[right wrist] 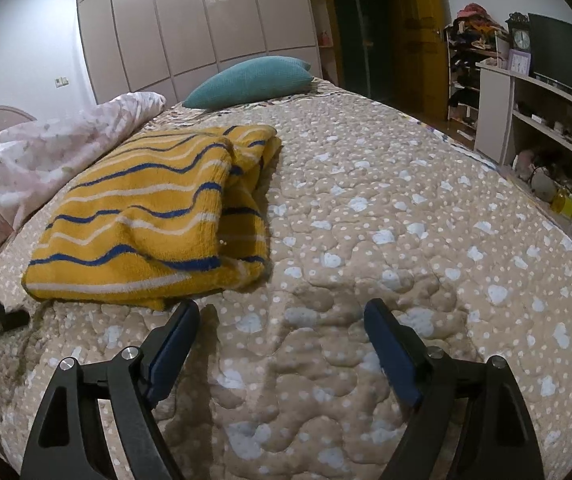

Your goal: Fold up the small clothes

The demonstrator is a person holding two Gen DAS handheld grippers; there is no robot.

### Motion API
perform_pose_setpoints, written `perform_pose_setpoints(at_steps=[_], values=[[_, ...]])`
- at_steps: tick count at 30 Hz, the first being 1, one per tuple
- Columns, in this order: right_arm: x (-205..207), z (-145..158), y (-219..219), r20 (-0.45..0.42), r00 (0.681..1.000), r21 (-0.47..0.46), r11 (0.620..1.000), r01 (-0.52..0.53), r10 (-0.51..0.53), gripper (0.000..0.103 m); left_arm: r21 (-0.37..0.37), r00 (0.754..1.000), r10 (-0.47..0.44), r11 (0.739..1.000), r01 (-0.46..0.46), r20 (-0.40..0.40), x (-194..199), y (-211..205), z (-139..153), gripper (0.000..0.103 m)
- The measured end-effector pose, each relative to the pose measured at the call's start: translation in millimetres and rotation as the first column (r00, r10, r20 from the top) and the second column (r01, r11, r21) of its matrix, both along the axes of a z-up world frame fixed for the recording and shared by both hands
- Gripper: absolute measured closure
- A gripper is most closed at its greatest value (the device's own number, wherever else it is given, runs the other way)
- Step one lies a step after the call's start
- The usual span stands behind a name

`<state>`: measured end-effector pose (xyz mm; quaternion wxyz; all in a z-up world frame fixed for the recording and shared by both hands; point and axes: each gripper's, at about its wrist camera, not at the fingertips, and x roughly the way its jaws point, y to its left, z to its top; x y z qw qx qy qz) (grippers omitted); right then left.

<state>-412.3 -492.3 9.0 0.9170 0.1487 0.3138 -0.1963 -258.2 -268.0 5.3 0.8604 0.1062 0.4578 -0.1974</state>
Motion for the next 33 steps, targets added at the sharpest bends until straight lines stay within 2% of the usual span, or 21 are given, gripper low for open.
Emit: perform_pose_setpoints(at_steps=[2, 5, 7, 14, 18, 21, 23, 27, 31, 33], values=[[2, 0, 1, -0.011, 1.0, -0.014, 1.0, 0.002, -0.002, 0.015, -0.013, 0.999, 0.018, 1.0, -0.017, 0.041, -4, 1, -3, 0.007], [5, 0, 3, -0.028, 1.0, -0.028, 1.0, 0.002, -0.003, 0.015, -0.017, 0.998, 0.038, 0.999, -0.037, 0.055, -4, -2, -6, 0.0], [6, -1, 4, -0.036, 0.999, -0.035, 0.999, 0.002, -0.004, 0.015, -0.022, 0.997, 0.046, 0.999, -0.045, 0.057, -6, -3, -8, 0.0], [14, -1, 4, -0.073, 0.997, -0.03, 0.999, -0.022, 0.02, 0.009, -0.021, 0.998, 0.061, 0.998, -0.062, -0.013, -1, -2, -8, 0.0], [18, -2, 9, -0.096, 0.995, -0.055, 0.998, -0.018, 0.013, 0.009, -0.023, 0.998, 0.063, 0.998, -0.063, -0.013, -2, 1, -4, 0.0], [19, -1, 11, -0.117, 0.993, -0.061, 0.998, -0.005, -0.002, 0.009, -0.042, 0.996, 0.087, 0.995, -0.087, 0.014, -14, 7, 8, 0.0], [18, 4, 14, -0.132, 0.991, -0.057, 0.998, 0.029, -0.036, 0.008, -0.065, 0.994, 0.087, 0.994, -0.083, 0.059, -26, 9, 22, 0.0], [4, 18, 30, -0.086, 0.995, -0.027, 0.998, 0.049, -0.051, 0.008, -0.081, 0.989, 0.062, 0.995, -0.051, 0.136, -49, 9, 44, 0.0], [-3, 32, 51, -0.079, 0.996, -0.113, 0.993, 0.042, -0.052, 0.008, -0.098, 0.986, 0.038, 0.995, -0.022, 0.164, -64, 10, 55, 0.0], [-5, 36, 55, -0.075, 0.996, -0.122, 0.992, 0.04, -0.049, 0.008, -0.108, 0.985, 0.031, 0.994, -0.012, 0.168, -69, 10, 57, 0.0]])
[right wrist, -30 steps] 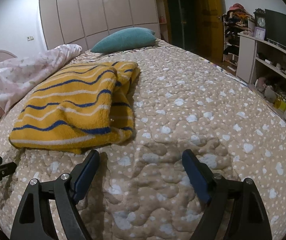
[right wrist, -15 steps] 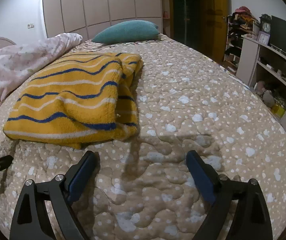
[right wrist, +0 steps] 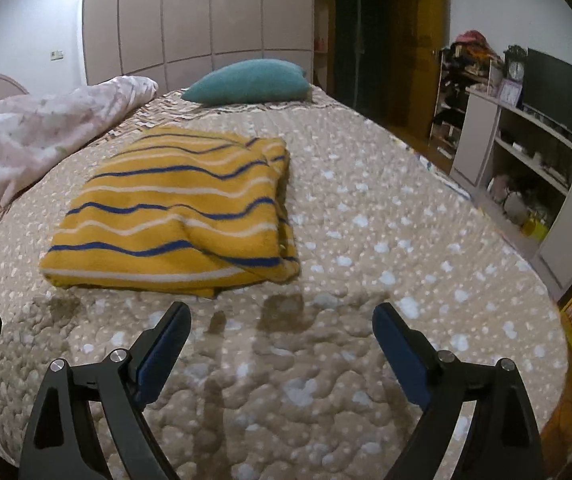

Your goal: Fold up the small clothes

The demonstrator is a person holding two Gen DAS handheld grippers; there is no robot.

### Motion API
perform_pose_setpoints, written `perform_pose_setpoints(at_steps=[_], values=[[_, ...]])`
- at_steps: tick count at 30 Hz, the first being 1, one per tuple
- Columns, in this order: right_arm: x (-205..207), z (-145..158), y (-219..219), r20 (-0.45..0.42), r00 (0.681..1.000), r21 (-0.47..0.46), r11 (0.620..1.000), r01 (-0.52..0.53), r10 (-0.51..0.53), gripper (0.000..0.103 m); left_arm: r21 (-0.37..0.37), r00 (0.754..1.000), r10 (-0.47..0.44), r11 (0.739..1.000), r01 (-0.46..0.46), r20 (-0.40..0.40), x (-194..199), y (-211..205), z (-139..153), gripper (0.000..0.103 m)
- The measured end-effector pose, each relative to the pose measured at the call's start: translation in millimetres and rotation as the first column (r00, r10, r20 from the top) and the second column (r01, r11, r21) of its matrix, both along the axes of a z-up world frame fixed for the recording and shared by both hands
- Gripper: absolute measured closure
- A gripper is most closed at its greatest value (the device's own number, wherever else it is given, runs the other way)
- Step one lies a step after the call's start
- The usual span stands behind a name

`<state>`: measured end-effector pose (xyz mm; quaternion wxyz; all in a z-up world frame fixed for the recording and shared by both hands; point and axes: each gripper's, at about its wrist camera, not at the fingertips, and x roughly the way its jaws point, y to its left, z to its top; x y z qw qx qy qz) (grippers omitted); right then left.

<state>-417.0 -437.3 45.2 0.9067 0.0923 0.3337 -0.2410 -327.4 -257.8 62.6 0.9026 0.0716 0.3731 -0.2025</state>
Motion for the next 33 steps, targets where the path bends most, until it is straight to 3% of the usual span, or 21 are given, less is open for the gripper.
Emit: perform_pose_setpoints(at_steps=[7, 33], values=[[-4, 11, 11, 0.009, 1.0, 0.003, 1.0, -0.014, 0.014, 0.008, -0.002, 1.0, 0.006, 1.0, -0.006, -0.017, -4, -1, -1, 0.0], [1, -3, 29, -0.031, 0.998, 0.005, 0.998, -0.061, 0.061, 0.008, 0.025, 0.999, 0.004, 1.0, -0.003, -0.053, -1, -1, -12, 0.0]])
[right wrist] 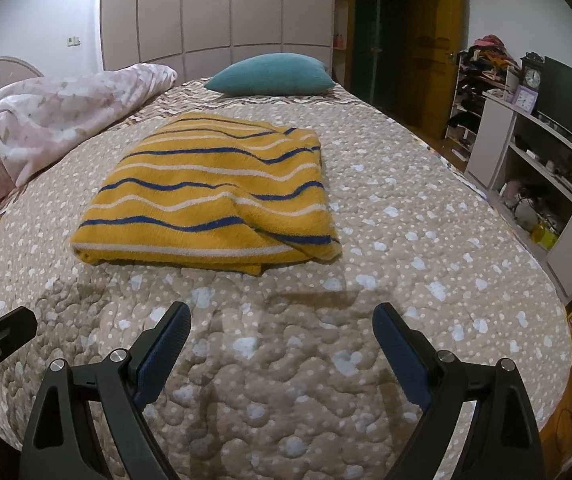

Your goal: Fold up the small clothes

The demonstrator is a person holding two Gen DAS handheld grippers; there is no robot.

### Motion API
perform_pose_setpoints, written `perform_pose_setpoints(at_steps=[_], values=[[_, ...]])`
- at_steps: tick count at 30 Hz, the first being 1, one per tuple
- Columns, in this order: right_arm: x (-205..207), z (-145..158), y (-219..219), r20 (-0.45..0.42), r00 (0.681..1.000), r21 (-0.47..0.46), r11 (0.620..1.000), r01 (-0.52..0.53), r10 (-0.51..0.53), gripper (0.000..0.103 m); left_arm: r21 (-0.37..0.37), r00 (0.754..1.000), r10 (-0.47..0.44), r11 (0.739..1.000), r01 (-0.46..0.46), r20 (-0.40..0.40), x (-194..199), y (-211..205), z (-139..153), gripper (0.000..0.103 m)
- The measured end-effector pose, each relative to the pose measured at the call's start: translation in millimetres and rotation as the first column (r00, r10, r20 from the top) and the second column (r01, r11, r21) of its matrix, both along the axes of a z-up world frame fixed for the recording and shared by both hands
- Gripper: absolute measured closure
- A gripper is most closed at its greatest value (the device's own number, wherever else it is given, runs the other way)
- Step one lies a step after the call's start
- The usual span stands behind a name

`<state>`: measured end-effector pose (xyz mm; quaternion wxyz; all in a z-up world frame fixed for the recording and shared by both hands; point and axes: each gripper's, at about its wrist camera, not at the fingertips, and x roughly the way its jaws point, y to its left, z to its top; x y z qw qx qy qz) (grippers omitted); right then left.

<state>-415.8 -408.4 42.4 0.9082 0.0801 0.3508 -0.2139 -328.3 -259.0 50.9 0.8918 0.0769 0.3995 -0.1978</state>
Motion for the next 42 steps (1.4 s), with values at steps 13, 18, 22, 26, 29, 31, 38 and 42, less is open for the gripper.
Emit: perform_pose_setpoints(at_steps=[13, 18, 22, 26, 29, 31, 38, 42], values=[[0.8, -2.2, 2.3, -0.004, 1.0, 0.007, 1.0, -0.004, 0.004, 0.008, 0.001, 1.0, 0.001, 1.0, -0.001, -0.004, 0.1, 0.1, -0.9, 0.0], [1.9, -2.7, 2.7, -0.005, 1.0, 0.009, 1.0, -0.009, 0.009, 0.008, 0.001, 1.0, 0.0, 1.0, 0.0, -0.005, 0.3, 0.4, -1.1, 0.0], [2.2, -2.6, 3.3, -0.005, 1.0, 0.011, 1.0, -0.011, 0.011, 0.008, -0.002, 1.0, -0.001, 1.0, 0.001, -0.004, 0.5, 0.5, -0.5, 0.0], [2.2, -2.6, 3.1, -0.004, 1.0, 0.01, 1.0, -0.01, 0.01, 0.008, -0.004, 1.0, -0.004, 1.0, 0.004, 0.001, 0.3, 0.4, 1.1, 0.0], [2.1, -2.2, 2.7, -0.004, 1.0, 0.01, 1.0, -0.011, 0.011, 0.008, -0.005, 1.0, -0.006, 1.0, 0.006, 0.002, 0.6, 0.5, 1.5, 0.0], [2.2, -2.3, 2.8, -0.004, 1.0, 0.011, 1.0, -0.011, 0.011, 0.008, -0.005, 1.0, -0.006, 1.0, 0.006, 0.0, 0.1, 0.0, 0.9, 0.0], [3.0, -0.9, 4.0, -0.005, 1.0, 0.01, 1.0, -0.014, 0.014, 0.008, -0.004, 1.0, -0.008, 1.0, 0.008, -0.011, 1.5, -1.0, -1.5, 0.0], [3.0, 0.4, 5.9, 0.0, 1.0, 0.005, 1.0, -0.02, 0.02, 0.008, -0.002, 1.0, -0.008, 1.0, 0.008, -0.022, 3.2, -0.9, -4.1, 0.0]])
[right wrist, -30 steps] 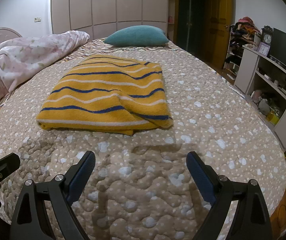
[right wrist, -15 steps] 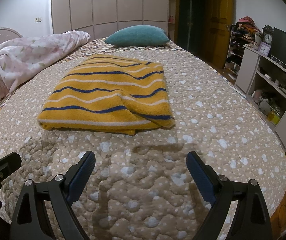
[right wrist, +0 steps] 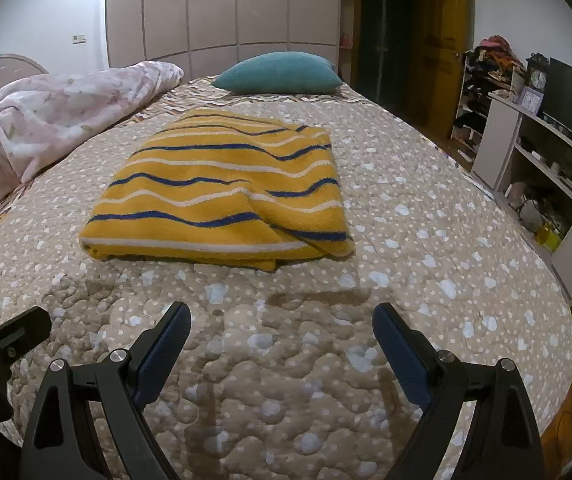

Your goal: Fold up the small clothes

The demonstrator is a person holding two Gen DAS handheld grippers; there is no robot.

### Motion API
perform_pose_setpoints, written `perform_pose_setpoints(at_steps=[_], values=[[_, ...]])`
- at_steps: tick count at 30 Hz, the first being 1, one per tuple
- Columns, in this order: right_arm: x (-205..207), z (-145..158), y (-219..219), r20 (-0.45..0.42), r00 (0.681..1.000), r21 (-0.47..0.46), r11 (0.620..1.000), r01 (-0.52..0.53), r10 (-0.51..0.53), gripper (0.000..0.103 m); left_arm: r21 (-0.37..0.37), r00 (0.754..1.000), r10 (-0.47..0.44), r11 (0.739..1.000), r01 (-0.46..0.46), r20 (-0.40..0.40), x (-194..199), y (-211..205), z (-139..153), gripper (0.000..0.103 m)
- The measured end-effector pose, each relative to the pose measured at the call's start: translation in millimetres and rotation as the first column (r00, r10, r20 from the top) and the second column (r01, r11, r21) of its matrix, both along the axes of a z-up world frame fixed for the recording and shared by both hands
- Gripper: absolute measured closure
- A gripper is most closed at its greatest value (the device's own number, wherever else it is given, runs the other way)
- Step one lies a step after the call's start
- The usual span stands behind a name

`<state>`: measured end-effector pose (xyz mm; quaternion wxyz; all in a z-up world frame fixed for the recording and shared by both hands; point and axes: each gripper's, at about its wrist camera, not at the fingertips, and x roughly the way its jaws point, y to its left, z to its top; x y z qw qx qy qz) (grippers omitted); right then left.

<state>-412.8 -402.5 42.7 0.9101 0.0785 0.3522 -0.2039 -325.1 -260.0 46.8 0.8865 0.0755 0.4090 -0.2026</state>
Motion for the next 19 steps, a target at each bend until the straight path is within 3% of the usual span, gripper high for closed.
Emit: perform_pose_setpoints(at_steps=[19], values=[[11, 5, 16, 0.006, 0.997, -0.03, 0.997, -0.073, 0.074, 0.008, -0.028, 0.999, 0.011, 1.0, -0.012, -0.046, 13, 8, -11, 0.0]])
